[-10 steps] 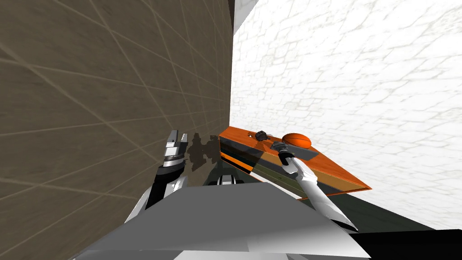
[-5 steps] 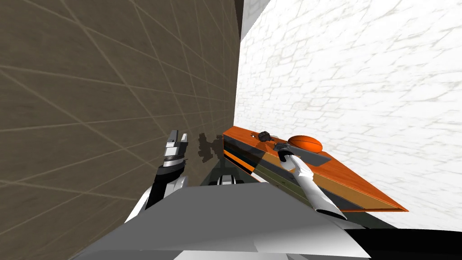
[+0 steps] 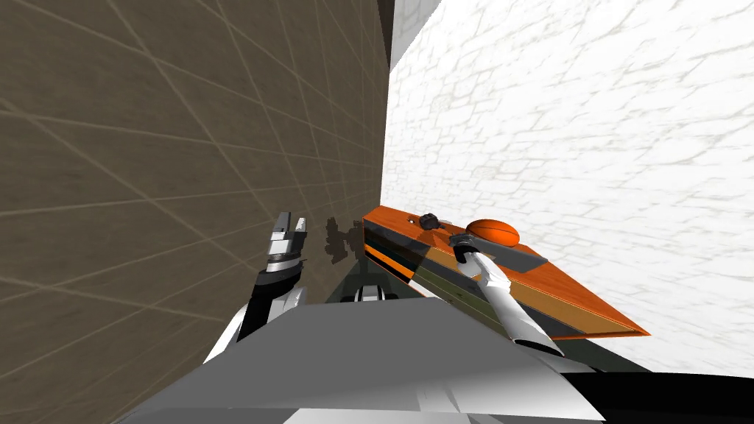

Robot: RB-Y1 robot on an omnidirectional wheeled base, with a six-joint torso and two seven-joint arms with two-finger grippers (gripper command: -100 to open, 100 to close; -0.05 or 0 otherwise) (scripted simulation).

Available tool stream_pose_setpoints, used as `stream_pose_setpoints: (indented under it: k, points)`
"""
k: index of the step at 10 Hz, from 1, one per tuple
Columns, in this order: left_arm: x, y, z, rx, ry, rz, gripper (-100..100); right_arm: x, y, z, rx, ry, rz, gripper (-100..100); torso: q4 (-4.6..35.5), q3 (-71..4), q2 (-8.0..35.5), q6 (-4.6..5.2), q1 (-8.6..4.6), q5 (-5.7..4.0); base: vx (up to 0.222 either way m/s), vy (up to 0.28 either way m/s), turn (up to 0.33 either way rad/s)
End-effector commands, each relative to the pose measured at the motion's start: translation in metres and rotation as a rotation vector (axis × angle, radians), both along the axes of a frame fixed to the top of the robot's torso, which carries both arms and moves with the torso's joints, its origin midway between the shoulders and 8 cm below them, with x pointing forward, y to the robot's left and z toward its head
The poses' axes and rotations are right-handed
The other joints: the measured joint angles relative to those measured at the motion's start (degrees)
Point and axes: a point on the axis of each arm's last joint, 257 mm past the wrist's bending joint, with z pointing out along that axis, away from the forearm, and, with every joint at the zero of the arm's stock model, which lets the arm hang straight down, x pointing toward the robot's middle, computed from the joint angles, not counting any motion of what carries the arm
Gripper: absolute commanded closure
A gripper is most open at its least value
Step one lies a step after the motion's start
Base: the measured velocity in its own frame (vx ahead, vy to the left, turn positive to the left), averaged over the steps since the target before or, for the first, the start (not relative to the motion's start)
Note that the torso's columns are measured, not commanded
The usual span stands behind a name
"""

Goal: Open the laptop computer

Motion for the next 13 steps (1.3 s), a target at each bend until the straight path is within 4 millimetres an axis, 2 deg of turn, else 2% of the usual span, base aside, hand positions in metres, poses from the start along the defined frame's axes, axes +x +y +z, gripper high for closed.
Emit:
stream_pose_setpoints:
  k: [1,3,5,6,7,8,9,11,12,13]
  points:
    - [0.000,0.000,0.000,0.000,0.000,0.000,0,0.000,0.015,-0.003,0.002,0.000,0.064,100,-0.03,0.01,0.01,0.05,-0.05,-0.06,0.127,0.123,-0.262]
    - [0.000,0.000,0.000,0.000,0.000,0.000,0,0.000,0.023,-0.005,0.004,0.000,0.098,100,-0.07,-0.44,-0.78,-0.50,-1.33,-0.32,0.062,0.091,-0.127]
    - [0.000,0.000,0.000,0.000,0.000,0.000,0,0.001,0.026,-0.002,0.001,-0.004,0.108,100,-0.21,-0.20,-0.41,0.04,-1.12,-0.51,0.084,0.012,-0.082]
    - [0.000,0.000,0.000,0.000,0.000,0.000,0,-0.005,0.017,-0.020,0.031,0.039,0.108,100,-0.17,0.07,0.04,0.04,-0.90,-0.54,0.001,-0.015,0.260]
    - [0.000,0.000,0.000,0.000,0.000,0.000,0,-0.004,0.011,-0.010,0.028,0.031,0.109,100,-0.16,0.23,0.24,-0.13,-0.77,-0.59,-0.024,-0.023,0.216]
    - [0.000,0.000,0.000,0.000,0.000,0.000,0,-0.004,0.011,-0.011,0.042,0.026,0.109,100,-0.04,0.21,0.28,-0.05,-0.55,-0.37,-0.020,-0.015,0.040]
    - [0.000,0.000,0.000,0.000,0.000,0.000,0,-0.016,0.000,-0.034,0.067,0.082,0.093,100,0.04,0.20,0.30,0.10,-0.29,-0.15,-0.028,-0.014,0.280]
    - [0.000,0.000,0.000,0.000,0.000,0.000,0,-0.014,-0.007,-0.023,0.086,0.064,0.093,100,0.09,0.17,0.28,0.01,-0.15,-0.02,-0.021,-0.019,0.082]
    - [0.000,0.000,0.000,0.000,0.000,0.000,0,-0.029,-0.020,-0.046,0.108,0.122,0.069,100,0.07,0.13,0.22,0.02,-0.15,-0.04,-0.025,-0.010,0.356]
    - [0.000,0.000,0.000,0.000,0.000,0.000,0,-0.027,-0.026,-0.035,0.108,0.112,0.069,100,0.06,0.12,0.21,-0.13,-0.15,-0.05,-0.025,-0.017,0.170]
